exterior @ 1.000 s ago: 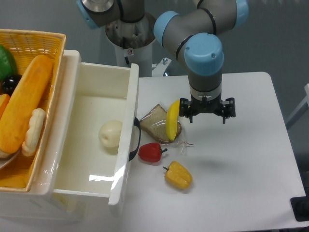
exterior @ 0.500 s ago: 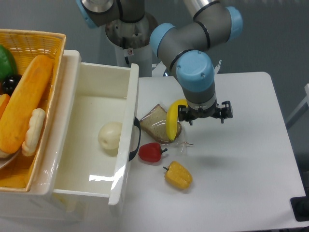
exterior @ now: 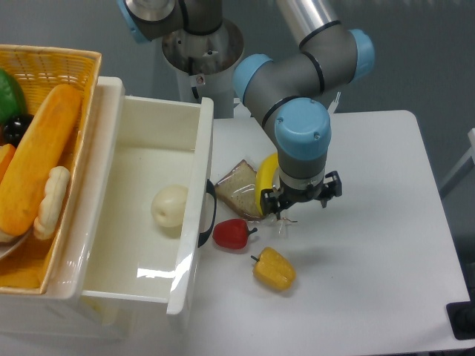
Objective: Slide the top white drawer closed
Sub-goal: 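Move the gripper down and toward the open white drawer's front face, then push the drawer front with the gripper, sliding the drawer into the cabinet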
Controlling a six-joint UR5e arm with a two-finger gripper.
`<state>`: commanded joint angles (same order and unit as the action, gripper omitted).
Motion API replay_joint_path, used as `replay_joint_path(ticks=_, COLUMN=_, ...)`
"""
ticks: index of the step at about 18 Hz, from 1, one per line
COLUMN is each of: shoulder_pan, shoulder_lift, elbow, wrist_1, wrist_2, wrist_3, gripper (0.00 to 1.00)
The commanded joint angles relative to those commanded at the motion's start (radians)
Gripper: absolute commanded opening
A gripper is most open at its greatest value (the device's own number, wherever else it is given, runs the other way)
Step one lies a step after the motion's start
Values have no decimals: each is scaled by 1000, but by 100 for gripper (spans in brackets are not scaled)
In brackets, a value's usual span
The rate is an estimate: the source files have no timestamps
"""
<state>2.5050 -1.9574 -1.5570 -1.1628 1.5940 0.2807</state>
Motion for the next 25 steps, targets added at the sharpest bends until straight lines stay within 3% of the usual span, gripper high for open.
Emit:
replay_joint_path(ticks=4, shoulder_pan=-3, shoulder_lift=2, elbow=-9, wrist_1=-2, wrist_2=-104, wrist_3=11, gripper=100)
replay_joint_path(ticks=25, shoulder_pan=-83, shoulder_lift=-6, elbow=3, wrist_1=0, wrist_2=-123, wrist_3=20, gripper=100)
